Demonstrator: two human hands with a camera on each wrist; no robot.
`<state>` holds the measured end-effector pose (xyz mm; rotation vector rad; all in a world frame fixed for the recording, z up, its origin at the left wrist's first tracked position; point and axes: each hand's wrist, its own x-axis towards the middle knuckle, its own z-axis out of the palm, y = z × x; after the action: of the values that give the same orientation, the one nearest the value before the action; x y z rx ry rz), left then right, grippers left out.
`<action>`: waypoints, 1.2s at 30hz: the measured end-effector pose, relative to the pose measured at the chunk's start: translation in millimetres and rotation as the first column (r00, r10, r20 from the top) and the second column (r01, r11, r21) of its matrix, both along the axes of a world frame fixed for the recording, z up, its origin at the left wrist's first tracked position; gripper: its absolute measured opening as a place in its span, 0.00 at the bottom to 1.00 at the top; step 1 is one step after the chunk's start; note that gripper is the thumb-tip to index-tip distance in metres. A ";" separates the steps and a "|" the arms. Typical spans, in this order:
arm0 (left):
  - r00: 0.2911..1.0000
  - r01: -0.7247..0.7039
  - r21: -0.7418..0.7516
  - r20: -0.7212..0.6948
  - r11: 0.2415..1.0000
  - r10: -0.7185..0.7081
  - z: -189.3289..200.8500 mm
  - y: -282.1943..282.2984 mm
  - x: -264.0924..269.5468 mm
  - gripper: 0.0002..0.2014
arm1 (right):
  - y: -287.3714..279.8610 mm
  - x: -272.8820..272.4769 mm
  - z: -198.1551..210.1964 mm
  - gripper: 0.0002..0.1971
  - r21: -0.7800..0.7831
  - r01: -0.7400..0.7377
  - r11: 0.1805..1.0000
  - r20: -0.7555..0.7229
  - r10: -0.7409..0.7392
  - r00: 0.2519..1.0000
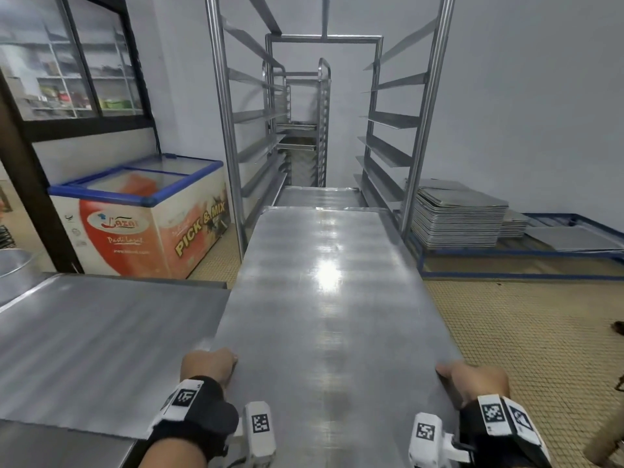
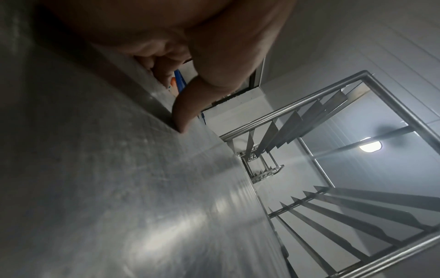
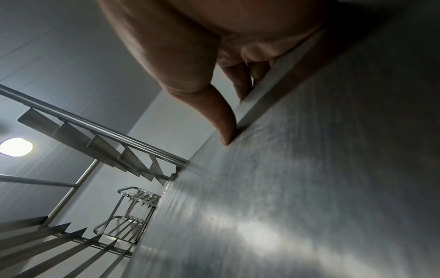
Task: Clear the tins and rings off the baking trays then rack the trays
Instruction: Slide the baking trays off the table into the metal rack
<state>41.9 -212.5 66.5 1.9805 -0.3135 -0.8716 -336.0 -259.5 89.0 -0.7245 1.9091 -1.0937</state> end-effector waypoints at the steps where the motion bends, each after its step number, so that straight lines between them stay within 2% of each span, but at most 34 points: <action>1: 0.999 -0.015 -0.005 0.032 1.000 0.015 8.0 -4.4 -2.8 0.20 | -9.9 -0.6 -0.2 0.13 0.001 -0.007 1.000 0.000 0.007 1.000; 3: 0.999 0.006 -0.027 0.045 1.000 -0.005 17.2 -15.1 -5.9 0.18 | -26.1 2.5 1.5 0.12 0.005 -0.016 1.000 0.005 0.016 1.000; 5: 1.000 0.021 -0.033 0.002 0.999 -0.021 13.8 -31.0 0.4 0.21 | -41.9 6.2 1.5 0.11 0.009 -0.031 0.999 -0.008 0.031 0.999; 8: 0.998 -0.020 -0.067 -0.065 0.998 0.016 -19.0 -70.0 30.5 0.30 | -63.2 12.9 3.2 0.10 0.000 -0.031 1.000 -0.031 0.031 0.999; 10: 0.995 0.001 -0.060 -0.100 0.998 -0.007 -36.3 -94.9 50.4 0.35 | -74.9 18.1 5.0 0.08 -0.009 -0.048 0.999 -0.039 0.048 0.998; 11: 0.994 -0.004 -0.056 -0.109 0.998 -0.002 -31.6 -100.3 51.3 0.34 | -81.9 20.9 5.3 0.08 -0.013 -0.060 0.998 -0.038 0.059 0.998; 14: 0.994 0.004 -0.065 -0.106 0.998 -0.010 -19.5 -120.0 56.3 0.23 | -104.4 30.9 9.4 0.09 0.006 -0.073 0.997 -0.049 0.073 0.996; 15: 0.996 0.025 -0.057 -0.088 0.998 -0.030 0.3 -119.6 46.5 0.22 | -113.4 33.4 10.3 0.10 0.010 -0.077 0.997 -0.059 0.077 0.995; 22: 0.999 0.031 -0.064 -0.019 0.997 -0.033 23.7 -174.5 56.7 0.11 | -166.6 52.0 25.6 0.11 0.033 -0.100 0.994 -0.107 0.103 0.989; 26: 0.998 0.042 -0.070 0.048 0.997 -0.039 35.6 -204.3 63.3 0.13 | -196.1 61.7 36.1 0.12 0.050 -0.117 0.992 -0.130 0.123 0.984; 28: 0.997 0.058 -0.059 0.060 0.997 -0.054 42.0 -217.9 66.9 0.09 | -208.3 65.5 42.5 0.12 0.050 -0.120 0.991 -0.144 0.126 0.981; 31: 0.991 0.108 -0.021 0.078 0.994 -0.106 45.3 -241.2 75.6 0.08 | -227.2 69.6 47.9 0.17 0.064 -0.139 0.988 -0.175 0.148 0.973; 36: 0.983 0.102 0.053 0.147 0.993 -0.109 45.3 -273.6 78.3 0.19 | -258.8 77.6 53.8 0.22 0.105 -0.144 0.984 -0.175 0.161 0.971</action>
<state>120.2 -486.1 111.8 2.0918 -0.4931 -0.8037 -258.4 -518.3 142.8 -0.9310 2.0053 -0.8634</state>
